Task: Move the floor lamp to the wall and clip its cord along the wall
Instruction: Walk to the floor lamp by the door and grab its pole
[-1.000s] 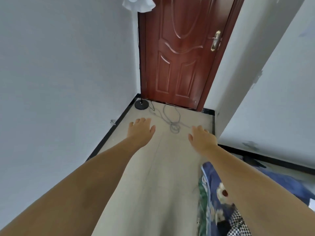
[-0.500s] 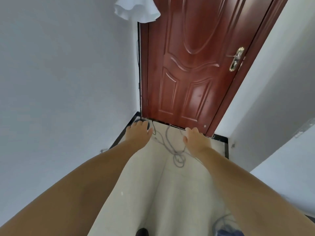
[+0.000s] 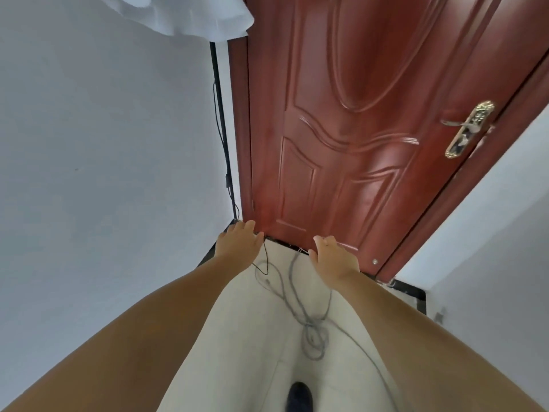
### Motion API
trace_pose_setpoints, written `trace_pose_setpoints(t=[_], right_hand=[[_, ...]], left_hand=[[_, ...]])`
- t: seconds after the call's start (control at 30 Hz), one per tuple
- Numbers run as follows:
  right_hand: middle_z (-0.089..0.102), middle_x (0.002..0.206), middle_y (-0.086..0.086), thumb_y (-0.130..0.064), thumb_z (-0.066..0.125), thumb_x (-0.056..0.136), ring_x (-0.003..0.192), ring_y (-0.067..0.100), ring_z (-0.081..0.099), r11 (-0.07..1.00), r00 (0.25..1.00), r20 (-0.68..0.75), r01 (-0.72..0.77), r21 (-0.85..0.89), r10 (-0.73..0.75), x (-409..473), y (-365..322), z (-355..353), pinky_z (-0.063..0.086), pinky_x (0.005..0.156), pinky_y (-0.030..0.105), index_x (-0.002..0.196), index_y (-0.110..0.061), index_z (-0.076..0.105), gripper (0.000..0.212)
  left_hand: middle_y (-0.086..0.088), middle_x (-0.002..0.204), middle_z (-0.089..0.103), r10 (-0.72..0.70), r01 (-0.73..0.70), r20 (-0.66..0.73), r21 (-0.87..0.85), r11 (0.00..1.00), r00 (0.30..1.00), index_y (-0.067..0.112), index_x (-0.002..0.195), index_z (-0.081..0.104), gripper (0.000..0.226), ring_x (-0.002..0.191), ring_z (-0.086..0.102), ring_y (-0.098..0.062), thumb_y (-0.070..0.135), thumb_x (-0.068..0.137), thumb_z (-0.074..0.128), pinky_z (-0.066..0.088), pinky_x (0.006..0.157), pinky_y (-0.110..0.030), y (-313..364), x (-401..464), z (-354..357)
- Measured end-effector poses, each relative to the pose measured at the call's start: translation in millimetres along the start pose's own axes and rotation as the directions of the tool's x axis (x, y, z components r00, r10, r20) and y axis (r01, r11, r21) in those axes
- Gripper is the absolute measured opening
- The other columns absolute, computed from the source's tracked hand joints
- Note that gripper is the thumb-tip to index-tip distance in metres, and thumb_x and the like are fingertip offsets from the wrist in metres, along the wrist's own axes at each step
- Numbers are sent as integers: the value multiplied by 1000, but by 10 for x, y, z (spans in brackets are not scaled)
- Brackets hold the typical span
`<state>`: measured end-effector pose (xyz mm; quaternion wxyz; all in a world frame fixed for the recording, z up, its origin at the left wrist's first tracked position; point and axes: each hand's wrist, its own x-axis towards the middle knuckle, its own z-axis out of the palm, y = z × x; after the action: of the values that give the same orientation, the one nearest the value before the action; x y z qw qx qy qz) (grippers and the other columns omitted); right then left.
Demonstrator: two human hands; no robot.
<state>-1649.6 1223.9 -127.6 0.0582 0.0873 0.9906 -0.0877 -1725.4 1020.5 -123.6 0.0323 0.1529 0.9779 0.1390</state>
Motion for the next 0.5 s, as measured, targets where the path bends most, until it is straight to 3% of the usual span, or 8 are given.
trace_pose_setpoints(t=[0.2,0.37,0.5], right_hand=[[48,122,13,-34,31,98,104,34,57,997,994,69,82,8,-82,1468,118,231,43,71,38,127,-13,41,37],[47,128,15,-35,31,98,106,33,57,991,985,123,108,79,-117,2579,-67,1025,48,75,40,130,-11,40,41],[47,131,15,-38,31,98,106,33,58,990,980,150,122,71,-131,3466,-276,1690,43,69,37,132,-10,39,44]], left_hand=[[-10,121,61,-123,125,31,-72,990,992,16,123,50,41,112,54,-30,40,95,33,43,87,-43,-176,1067,381],[-11,131,56,-280,287,80,-104,952,957,15,132,45,46,119,51,-31,41,96,33,42,91,-45,-526,2060,947],[-11,130,58,-397,412,111,-235,880,911,14,131,46,47,115,55,-29,44,95,38,44,86,-40,-955,2786,1492]])
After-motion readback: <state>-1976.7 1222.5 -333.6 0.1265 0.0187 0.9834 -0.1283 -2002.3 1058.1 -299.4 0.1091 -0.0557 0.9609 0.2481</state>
